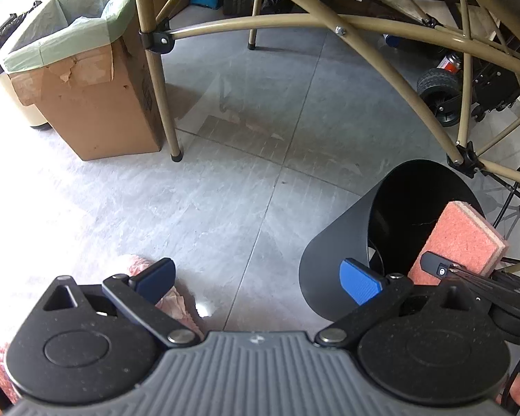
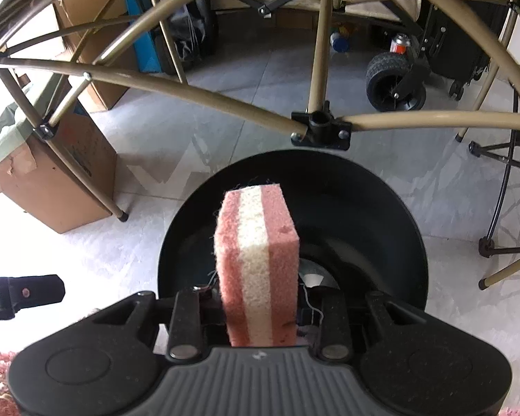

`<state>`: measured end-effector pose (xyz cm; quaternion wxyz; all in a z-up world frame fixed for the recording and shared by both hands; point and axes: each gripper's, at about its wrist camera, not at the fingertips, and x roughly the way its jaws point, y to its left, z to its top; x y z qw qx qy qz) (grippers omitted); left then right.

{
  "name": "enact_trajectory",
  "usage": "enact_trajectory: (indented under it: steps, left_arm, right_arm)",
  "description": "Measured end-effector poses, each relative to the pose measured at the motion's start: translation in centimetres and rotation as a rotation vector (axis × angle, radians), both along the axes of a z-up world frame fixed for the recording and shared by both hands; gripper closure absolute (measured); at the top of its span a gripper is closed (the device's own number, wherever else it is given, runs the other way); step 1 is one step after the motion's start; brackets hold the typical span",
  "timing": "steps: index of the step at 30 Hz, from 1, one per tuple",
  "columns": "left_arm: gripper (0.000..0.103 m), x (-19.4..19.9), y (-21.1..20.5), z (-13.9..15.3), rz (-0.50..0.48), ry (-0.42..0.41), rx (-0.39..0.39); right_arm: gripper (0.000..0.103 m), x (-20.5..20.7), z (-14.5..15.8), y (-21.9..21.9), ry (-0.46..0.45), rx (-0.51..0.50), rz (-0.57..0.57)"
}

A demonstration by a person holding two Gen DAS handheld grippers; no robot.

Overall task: Collect trash
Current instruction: 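Open the right gripper over the bin to drop the sponge, then raise both tools back toward the table items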

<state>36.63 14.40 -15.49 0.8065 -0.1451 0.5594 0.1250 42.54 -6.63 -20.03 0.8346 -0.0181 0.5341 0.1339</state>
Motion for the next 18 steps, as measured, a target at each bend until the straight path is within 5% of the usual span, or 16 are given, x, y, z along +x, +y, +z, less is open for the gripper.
enact_trajectory:
  steps: [1,5,9,18]
  left_arm:
    - [0.0,0.03,0.05,-0.07,0.0,0.002,0.0]
    - [0.0,0.06,0.18,-0.23,0.002,0.007,-0.001]
    - [0.0,0.03,0.23,-0.3,0.002,0.008,0.0]
    - [0.0,-0.06,0.01,-0.25,-0.004,0.005,0.002]
  right_arm:
    - [0.069,0.13,-0.15,0.06,0.008,-0.002,-0.006]
    - [0.021,0.3,-0.49,0.16,0.032,-0.009,-0.031]
    - [0.004,0.38,-0.68,-0.12,0.026,-0.03,-0.046]
    - [0.0,0.51,-0.85,-0.61,0.039,-0.046,-0.053]
